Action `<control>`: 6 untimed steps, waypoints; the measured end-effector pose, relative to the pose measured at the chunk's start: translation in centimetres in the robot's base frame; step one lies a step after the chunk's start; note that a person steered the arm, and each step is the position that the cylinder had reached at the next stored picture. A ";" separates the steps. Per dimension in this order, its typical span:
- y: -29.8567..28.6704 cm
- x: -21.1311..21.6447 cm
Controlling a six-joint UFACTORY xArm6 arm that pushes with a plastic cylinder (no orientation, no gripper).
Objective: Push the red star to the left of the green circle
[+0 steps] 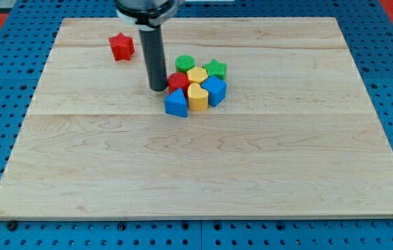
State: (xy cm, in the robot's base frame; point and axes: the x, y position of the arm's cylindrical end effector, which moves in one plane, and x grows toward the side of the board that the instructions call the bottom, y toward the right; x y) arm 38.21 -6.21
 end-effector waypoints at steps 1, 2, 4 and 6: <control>-0.6 0.0; -7.2 -1.0; -16.9 -2.9; -15.0 -12.8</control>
State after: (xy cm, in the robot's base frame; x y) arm 25.42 -21.21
